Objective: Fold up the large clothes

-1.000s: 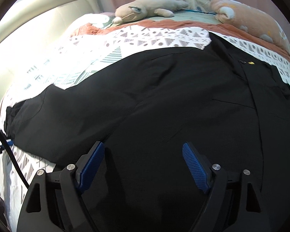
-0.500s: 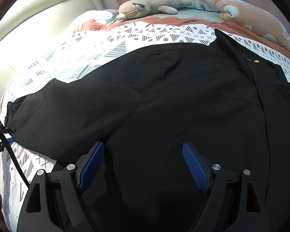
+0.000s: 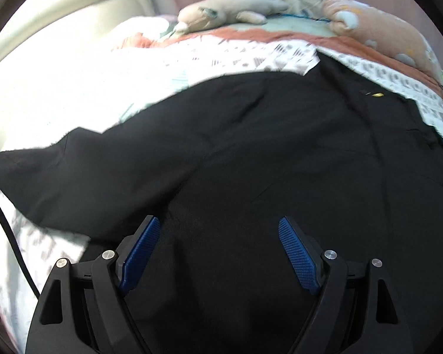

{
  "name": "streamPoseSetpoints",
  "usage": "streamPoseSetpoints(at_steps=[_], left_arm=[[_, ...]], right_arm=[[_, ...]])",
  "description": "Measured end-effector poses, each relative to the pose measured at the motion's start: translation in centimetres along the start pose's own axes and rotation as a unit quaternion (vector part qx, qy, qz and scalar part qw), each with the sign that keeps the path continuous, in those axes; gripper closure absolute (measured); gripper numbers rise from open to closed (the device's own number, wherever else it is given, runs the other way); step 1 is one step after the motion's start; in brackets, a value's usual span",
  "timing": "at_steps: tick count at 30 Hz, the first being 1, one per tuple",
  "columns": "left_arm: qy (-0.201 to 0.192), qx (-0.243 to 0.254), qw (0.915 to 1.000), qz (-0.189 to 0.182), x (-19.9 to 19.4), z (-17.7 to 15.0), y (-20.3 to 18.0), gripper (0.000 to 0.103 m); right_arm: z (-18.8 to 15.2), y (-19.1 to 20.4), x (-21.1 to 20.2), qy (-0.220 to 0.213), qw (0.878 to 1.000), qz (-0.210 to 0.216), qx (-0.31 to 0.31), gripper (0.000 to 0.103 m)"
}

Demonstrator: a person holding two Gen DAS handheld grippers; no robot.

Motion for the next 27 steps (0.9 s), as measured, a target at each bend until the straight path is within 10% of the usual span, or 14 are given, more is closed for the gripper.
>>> streamPoseSetpoints(at_steps=[11, 27], left_arm=[[0.004, 0.111, 0.9898, -0.09, -4.0, -3.5, -17.7, 0.099], [0.064, 0.17, 0.9731, -0.142, -1.7, -14.0, -31.0, 0.099]], right_arm=[[-5.0, -7.9, -10.7, -0.039, 0.994, 0.017, 0.098, 0.019], [-10.6, -16.8, -17.4, -0.07, 0.976, -0.003, 0.205, 0.013]])
Point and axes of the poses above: each gripper's, at about its wrist camera, not at the fingertips, and x roughly the way its jaws point, y to its left, z to its top, the point moved 8 cm from there along x, roughly the way its jaws point, and after that the axes turned 6 degrees about -z, right-handed, at the moved point
